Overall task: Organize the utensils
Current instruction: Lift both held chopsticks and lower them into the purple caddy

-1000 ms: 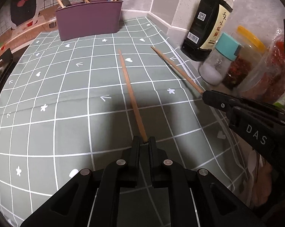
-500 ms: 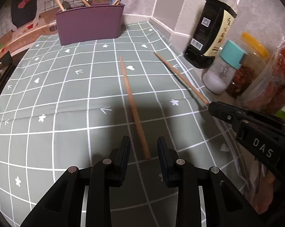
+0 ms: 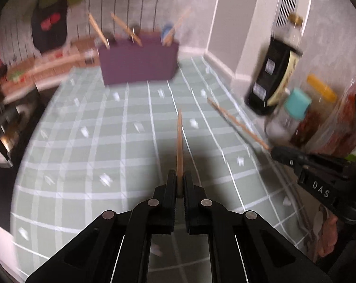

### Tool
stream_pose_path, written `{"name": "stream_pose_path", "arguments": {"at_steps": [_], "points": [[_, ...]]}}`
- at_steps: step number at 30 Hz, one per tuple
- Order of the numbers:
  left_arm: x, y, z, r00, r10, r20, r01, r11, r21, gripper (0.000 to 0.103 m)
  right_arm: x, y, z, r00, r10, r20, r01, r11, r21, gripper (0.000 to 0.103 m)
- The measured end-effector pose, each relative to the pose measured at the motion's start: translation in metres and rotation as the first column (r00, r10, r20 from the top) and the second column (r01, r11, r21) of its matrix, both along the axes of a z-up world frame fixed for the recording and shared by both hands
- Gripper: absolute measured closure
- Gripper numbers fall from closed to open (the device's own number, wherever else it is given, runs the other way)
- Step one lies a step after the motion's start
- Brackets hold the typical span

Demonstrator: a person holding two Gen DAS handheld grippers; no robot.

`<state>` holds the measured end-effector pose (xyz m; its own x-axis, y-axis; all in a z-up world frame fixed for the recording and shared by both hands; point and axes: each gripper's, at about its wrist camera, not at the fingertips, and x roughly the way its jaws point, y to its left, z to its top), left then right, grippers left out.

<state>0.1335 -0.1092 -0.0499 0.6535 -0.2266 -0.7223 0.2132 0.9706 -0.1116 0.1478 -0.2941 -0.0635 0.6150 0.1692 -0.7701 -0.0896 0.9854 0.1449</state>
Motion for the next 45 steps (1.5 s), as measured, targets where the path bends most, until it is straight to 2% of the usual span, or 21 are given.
{"name": "stream_pose_path", "arguments": {"at_steps": [5, 9, 13, 20, 24, 28, 31, 34, 38, 42, 45], "points": [[0.017, 0.026, 0.049, 0.998, 0.014, 0.063, -0.013, 1.000, -0.015, 0.097, 0.007, 0.002, 0.039, 0.997, -0.012, 0.079, 0.014, 1.000, -0.025, 0.097], [0.037, 0.043, 0.081, 0.991, 0.026, 0.130, -0.026, 1.000, 0.004, 0.097, 0.026, 0.005, 0.074, 0.989, -0.018, 0.150, 0.023, 0.999, -0.033, 0.098], [0.063, 0.059, 0.108, 0.988, 0.036, 0.152, -0.032, 0.999, -0.030, 0.097, 0.049, 0.011, 0.106, 0.976, -0.026, 0.218, 0.036, 0.998, -0.045, 0.098], [0.109, 0.085, 0.186, 0.969, 0.025, 0.245, -0.001, 0.995, -0.098, 0.097, 0.100, 0.034, 0.195, 0.942, -0.006, 0.336, 0.029, 0.998, -0.064, 0.098], [0.131, 0.095, 0.245, 0.947, -0.033, 0.319, 0.064, 0.994, -0.085, 0.097, 0.124, 0.047, 0.251, 0.923, 0.027, 0.383, 0.008, 0.996, -0.090, 0.098], [0.156, 0.102, 0.280, 0.951, -0.081, 0.299, 0.105, 0.993, -0.063, 0.097, 0.146, 0.059, 0.295, 0.900, 0.059, 0.433, -0.020, 0.995, -0.093, 0.098], [0.176, 0.107, 0.288, 0.961, -0.099, 0.258, 0.111, 0.993, -0.032, 0.097, 0.164, 0.068, 0.311, 0.885, 0.056, 0.463, -0.012, 0.995, -0.097, 0.098], [0.194, 0.112, 0.285, 0.969, -0.100, 0.224, 0.103, 0.995, -0.001, 0.097, 0.186, 0.076, 0.314, 0.881, 0.048, 0.471, -0.005, 0.996, -0.093, 0.098], [0.215, 0.123, 0.261, 0.975, -0.076, 0.209, 0.075, 0.997, 0.011, 0.097, 0.217, 0.087, 0.296, 0.895, 0.046, 0.443, -0.012, 0.997, -0.078, 0.098], [0.237, 0.130, 0.232, 0.990, -0.070, 0.126, 0.074, 0.997, -0.025, 0.097, 0.241, 0.095, 0.273, 0.916, 0.047, 0.398, -0.025, 0.998, -0.062, 0.098], [0.247, 0.130, 0.217, 0.993, -0.076, 0.094, 0.078, 0.997, -0.019, 0.097, 0.255, 0.100, 0.255, 0.928, 0.049, 0.369, -0.029, 0.998, -0.060, 0.098]]}}
